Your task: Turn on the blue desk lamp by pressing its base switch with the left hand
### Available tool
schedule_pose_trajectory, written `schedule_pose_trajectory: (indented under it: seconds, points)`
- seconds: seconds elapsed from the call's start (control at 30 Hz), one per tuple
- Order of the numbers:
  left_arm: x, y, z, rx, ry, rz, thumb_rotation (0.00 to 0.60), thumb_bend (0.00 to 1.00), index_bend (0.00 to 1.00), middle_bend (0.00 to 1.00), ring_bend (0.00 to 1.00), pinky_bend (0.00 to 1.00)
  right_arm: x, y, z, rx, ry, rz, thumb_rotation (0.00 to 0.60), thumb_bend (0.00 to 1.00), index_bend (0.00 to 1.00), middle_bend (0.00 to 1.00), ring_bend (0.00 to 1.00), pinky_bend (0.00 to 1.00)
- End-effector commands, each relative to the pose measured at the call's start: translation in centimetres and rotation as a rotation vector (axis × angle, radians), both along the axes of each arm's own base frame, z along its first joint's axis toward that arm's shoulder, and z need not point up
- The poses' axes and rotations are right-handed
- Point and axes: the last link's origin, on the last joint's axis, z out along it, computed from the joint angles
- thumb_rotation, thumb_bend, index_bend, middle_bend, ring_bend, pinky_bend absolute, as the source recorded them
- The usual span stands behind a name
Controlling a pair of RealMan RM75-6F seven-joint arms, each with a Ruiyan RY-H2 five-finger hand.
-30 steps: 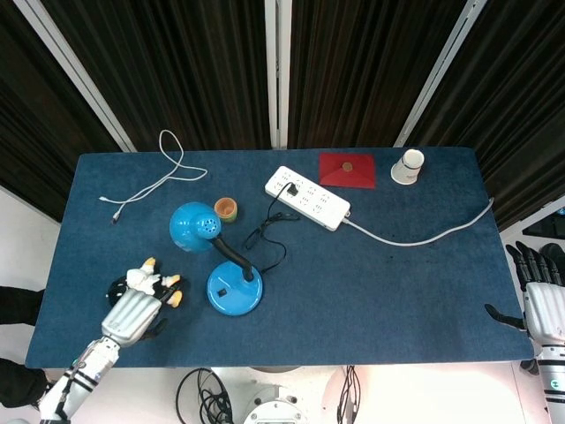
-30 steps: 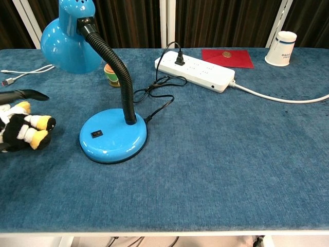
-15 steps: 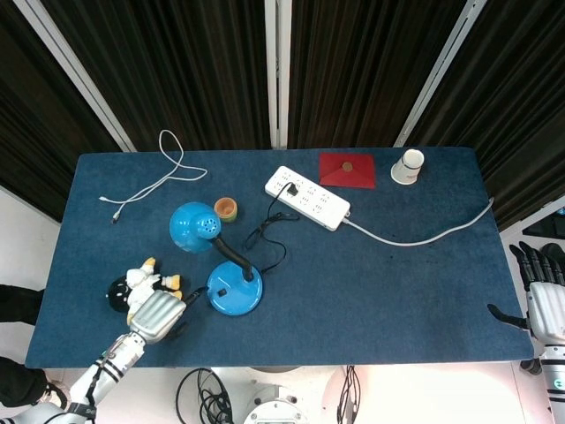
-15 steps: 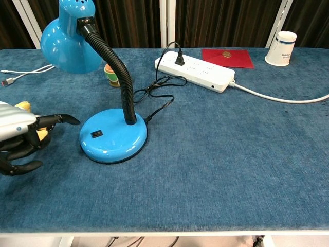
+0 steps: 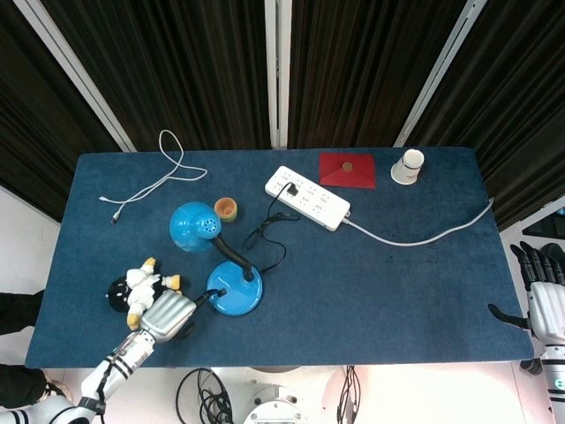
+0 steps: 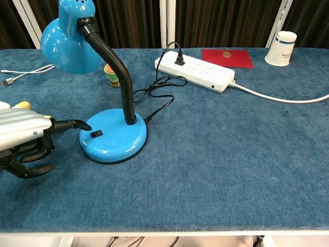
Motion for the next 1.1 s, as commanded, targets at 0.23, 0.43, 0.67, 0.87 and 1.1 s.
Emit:
schedule_pose_trajectory:
  seconds: [0.23, 0.43, 0.67, 0.87, 1.1]
  points:
    - [0.1, 0.2, -0.2, 0.000, 0.004, -0.015, 0.600, 0.40, 0.11, 0.82, 0.84, 0.89, -0.2, 0.0, 0.0, 0.005, 0.002, -0.008, 0.600, 0.06, 0.00, 0.00, 0.00, 0.00]
    - [-0.2, 0.1, -0.5, -0.010, 0.024, -0.001, 0.600, 0.40, 0.14, 0.82, 0.84, 0.89, -0.2, 0.0, 0.1, 0.003, 0.002, -0.007, 0.600, 0.06, 0.00, 0.00, 0.00, 0.00]
    - [-0.3, 0.0, -0.7, -0.008, 0.021, 0.008, 0.600, 0.40, 0.20, 0.82, 0.84, 0.89, -0.4, 0.0, 0.1, 0.003, 0.001, -0.011, 0.600, 0.06, 0.00, 0.00, 0.00, 0.00]
    - [0.2, 0.3, 0.4, 0.069, -0.037, -0.010, 0.600, 0.40, 0.13, 0.82, 0.84, 0.89, -0.5, 0.0, 0.1, 0.002, 0.000, -0.013, 0.600, 0.06, 0.00, 0.00, 0.00, 0.00]
    - [0.1, -0.6, 6.2, 0.332, -0.134, -0.057, 0.600, 0.40, 0.21, 0.82, 0.84, 0.89, -0.5, 0.0, 0.2, -0.001, 0.003, -0.015, 0.600, 0.06, 0.00, 0.00, 0.00, 0.00]
